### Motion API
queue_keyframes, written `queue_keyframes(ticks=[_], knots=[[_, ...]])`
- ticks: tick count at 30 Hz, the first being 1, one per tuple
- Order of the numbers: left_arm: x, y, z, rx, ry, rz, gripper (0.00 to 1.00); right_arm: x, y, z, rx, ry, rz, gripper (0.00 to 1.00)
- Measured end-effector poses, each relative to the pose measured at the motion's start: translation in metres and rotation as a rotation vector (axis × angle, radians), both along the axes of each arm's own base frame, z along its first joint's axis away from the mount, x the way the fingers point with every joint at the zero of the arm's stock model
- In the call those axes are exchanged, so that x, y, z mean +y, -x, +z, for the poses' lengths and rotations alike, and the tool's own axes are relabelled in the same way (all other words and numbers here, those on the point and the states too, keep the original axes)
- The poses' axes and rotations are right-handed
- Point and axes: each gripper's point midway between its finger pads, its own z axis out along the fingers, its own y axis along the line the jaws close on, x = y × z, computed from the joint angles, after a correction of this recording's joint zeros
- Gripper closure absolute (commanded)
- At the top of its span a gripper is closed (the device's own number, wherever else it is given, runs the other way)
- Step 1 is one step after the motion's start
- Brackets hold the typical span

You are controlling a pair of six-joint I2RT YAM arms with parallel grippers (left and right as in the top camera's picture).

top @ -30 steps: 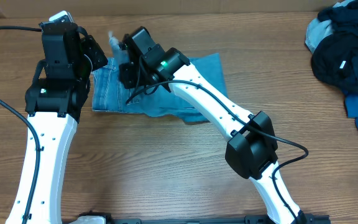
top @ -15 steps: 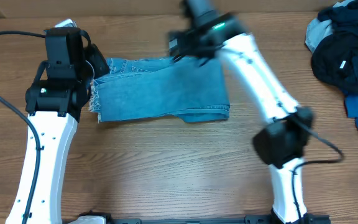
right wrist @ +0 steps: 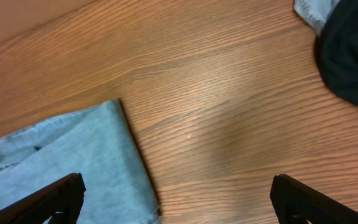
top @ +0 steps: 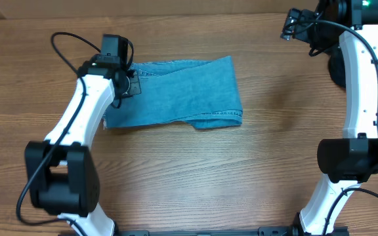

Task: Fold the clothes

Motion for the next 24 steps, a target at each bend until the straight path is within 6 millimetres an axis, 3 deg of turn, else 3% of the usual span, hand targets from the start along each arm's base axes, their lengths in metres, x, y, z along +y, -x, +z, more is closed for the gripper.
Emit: queue_keyframes(ticks=[6, 8, 11, 17, 24], knots=[[-0.001, -0.017, -0.045, 0.027, -0.015, -0.007, 0.96, -0.007, -0.001, -0.009, 0.008, 0.006, 0.063, 0.00], [-0.001, -0.020, -0.059, 0.041, -0.018, -0.006, 0.96, -0.007, -0.001, -0.024, 0.035, -0.003, 0.098, 0.00], [-0.001, -0.022, -0.072, 0.052, -0.020, -0.005, 0.96, 0.000, 0.004, -0.062, 0.101, -0.040, 0.170, 0.00], [-0.001, -0.023, -0.077, 0.056, -0.020, -0.005, 0.96, 0.040, 0.035, -0.139, 0.221, -0.246, 0.374, 0.00], [-0.001, -0.024, -0.077, 0.055, -0.020, -0.005, 0.96, 0.080, 0.058, -0.169, 0.204, -0.486, 0.511, 0.00]])
